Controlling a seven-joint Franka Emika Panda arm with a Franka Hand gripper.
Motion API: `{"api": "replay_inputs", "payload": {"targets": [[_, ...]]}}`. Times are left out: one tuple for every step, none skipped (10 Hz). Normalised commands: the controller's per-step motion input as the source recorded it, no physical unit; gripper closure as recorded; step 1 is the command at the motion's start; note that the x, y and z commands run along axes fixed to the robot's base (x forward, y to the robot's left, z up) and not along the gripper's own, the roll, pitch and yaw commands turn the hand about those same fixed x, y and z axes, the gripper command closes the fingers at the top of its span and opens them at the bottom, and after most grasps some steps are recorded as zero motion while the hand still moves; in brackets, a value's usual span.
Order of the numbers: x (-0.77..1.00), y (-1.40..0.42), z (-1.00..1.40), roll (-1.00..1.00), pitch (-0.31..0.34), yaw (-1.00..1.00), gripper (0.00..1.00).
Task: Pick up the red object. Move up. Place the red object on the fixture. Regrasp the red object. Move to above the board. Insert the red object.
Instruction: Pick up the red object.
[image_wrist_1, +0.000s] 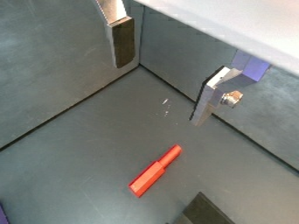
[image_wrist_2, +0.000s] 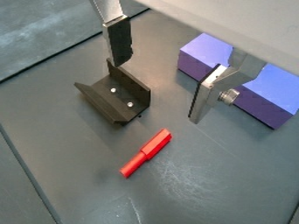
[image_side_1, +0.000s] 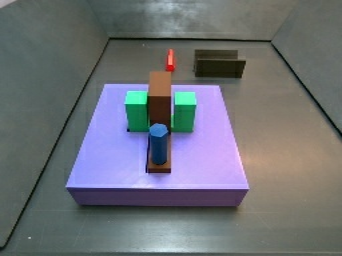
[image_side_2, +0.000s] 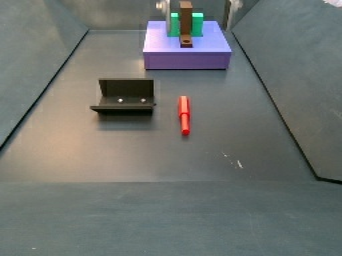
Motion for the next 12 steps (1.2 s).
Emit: {"api": "replay_inputs", "payload": {"targets": [[0.06, -0.11, -0.04, 0.0, 0.0, 0.0, 0.0], [0.24, -0.15, -0.6, -0.2, -0.211, 0.0, 0.0], [0.36, -0.23, -0.77, -0.12, -0.187, 0.0, 0.0], [0.32, -0.21, -0.83, -0.1, -0.179, 0.0, 0.0], [0.27, -0.21, -0.87, -0.08, -0.157, 0.0, 0.0], [0.23, -0.2, -0.86, -0.08, -0.16, 0.0, 0.0], [0.16, -0.16, -0.82, -0.1, -0.163, 0.0, 0.0], [0.11, -0.13, -0.76, -0.12, -0.179, 0.0, 0.0], [0.03, -0.1, -0.71, -0.12, -0.201, -0.04, 0.0], [0.0, -0.06, -0.66, -0.14, -0.219, -0.07, 0.0], [-0.06, -0.01, -0.62, -0.13, -0.259, -0.06, 0.0], [-0.12, 0.0, -0.6, -0.11, -0.229, -0.02, 0.0]]}}
